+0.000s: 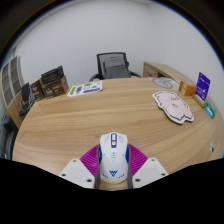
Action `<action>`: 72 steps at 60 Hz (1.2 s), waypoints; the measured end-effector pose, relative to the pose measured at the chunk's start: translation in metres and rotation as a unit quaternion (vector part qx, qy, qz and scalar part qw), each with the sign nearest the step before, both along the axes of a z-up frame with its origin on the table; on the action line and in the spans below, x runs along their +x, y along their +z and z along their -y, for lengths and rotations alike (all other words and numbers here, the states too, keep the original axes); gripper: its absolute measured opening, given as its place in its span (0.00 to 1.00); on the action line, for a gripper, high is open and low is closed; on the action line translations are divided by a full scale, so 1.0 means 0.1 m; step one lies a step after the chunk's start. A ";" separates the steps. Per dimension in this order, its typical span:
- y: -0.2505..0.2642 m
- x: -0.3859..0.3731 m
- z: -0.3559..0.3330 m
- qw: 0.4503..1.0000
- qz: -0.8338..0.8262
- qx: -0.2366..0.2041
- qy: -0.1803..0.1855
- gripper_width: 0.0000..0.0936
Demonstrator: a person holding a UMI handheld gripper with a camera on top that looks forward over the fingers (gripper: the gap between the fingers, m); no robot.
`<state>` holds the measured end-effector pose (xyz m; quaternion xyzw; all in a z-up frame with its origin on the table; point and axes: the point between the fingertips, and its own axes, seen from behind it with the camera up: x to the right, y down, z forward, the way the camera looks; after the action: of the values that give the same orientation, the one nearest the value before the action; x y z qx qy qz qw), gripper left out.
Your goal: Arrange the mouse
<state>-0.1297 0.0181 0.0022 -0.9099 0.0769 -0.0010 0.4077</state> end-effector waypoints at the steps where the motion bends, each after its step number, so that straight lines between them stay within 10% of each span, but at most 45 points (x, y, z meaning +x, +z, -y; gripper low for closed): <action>1: 0.06 0.06 -0.05 1.000 0.000 0.004 -0.004 0.39; 23: 0.39 2.72 -1.45 0.998 0.046 0.020 -0.034 0.38; 41: -0.09 3.09 -1.99 1.000 0.024 -0.012 0.004 0.41; 56: -0.12 3.04 -1.89 0.997 0.005 -0.046 0.054 0.57; 72: 0.10 3.11 -1.51 0.996 -0.023 -0.087 0.011 0.92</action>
<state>0.1812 0.1694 0.0124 -0.9424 0.0757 0.0183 0.3254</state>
